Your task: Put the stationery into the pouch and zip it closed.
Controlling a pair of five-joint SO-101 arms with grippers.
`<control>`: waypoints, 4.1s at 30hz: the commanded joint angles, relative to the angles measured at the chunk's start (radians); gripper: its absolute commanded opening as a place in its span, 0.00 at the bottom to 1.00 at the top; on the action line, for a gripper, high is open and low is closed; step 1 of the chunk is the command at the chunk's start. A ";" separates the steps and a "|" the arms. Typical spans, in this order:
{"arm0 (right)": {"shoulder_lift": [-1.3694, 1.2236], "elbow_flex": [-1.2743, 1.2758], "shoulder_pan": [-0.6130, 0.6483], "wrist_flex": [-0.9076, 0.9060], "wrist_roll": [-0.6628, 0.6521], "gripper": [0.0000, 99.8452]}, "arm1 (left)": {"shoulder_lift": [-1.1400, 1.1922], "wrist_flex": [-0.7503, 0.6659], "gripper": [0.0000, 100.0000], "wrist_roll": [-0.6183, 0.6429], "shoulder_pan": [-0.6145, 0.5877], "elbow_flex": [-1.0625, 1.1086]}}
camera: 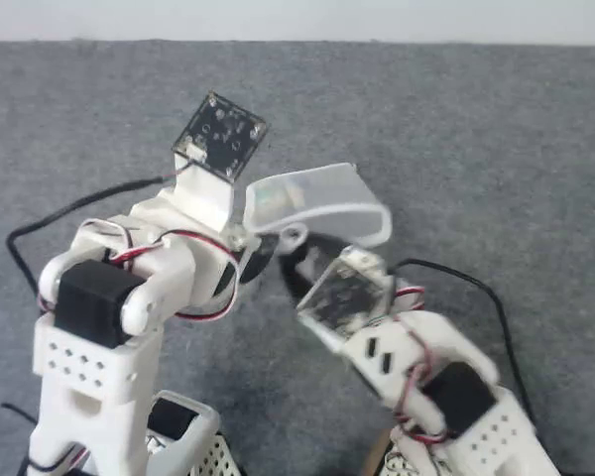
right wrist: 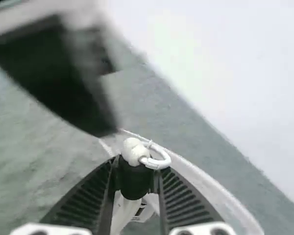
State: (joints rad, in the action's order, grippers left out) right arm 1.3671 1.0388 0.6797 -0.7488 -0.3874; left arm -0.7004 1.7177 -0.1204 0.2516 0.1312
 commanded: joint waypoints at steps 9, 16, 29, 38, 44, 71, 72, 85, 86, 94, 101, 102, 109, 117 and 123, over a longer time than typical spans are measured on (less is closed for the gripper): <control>0.217 -0.020 -0.120 -0.084 -0.009 0.01 | -0.152 0.037 0.24 -0.222 0.006 -0.050; 0.226 -0.020 -0.124 -0.079 -0.003 0.01 | -0.287 -0.103 0.28 -0.262 0.046 0.174; 0.228 -0.017 -0.124 -0.087 -0.003 0.01 | -0.453 -0.572 0.28 -0.258 0.123 0.653; 0.228 -0.017 -0.124 -0.099 -0.002 0.01 | -0.456 -0.718 0.27 -0.256 0.215 0.751; 0.228 -0.017 -0.116 -0.105 -0.002 0.01 | -0.456 -0.847 0.23 -0.261 0.236 0.829; 0.216 -0.017 -0.125 -0.096 -0.008 0.01 | -0.457 -1.045 0.01 -0.189 0.219 0.989; 0.216 -0.017 -0.125 -0.093 -0.006 0.01 | -0.457 -1.045 0.01 -0.187 0.212 0.989; 0.084 0.026 -0.312 0.127 0.084 0.01 | -0.457 -1.048 0.01 -0.184 0.189 1.017; 0.059 0.026 -0.320 0.147 0.094 0.01 | -0.457 -1.048 0.01 -0.184 0.189 1.017; -0.035 -0.002 -0.392 0.214 0.175 0.01 | -0.457 -1.049 0.01 -0.186 0.190 1.032; -0.085 -0.006 -0.441 0.289 0.212 0.01 | -0.457 -1.049 0.01 -0.186 0.190 1.033; -0.096 -0.008 -0.443 0.298 0.210 0.01 | -0.457 -1.049 0.01 -0.186 0.190 1.033; -0.151 -0.009 -0.444 0.354 0.207 0.01 | -0.457 -1.049 0.01 -0.186 0.190 1.033; -0.223 -0.012 -0.513 0.446 0.209 0.01 | -0.457 -1.046 0.01 -0.186 0.190 1.033; -0.292 -0.012 -0.542 0.529 0.204 0.01 | -0.457 -1.046 0.01 -0.186 0.190 1.033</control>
State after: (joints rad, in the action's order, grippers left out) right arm 1.1078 1.0879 0.2056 -0.2793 -0.1910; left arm -1.1469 0.6713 -0.3245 0.4511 1.1592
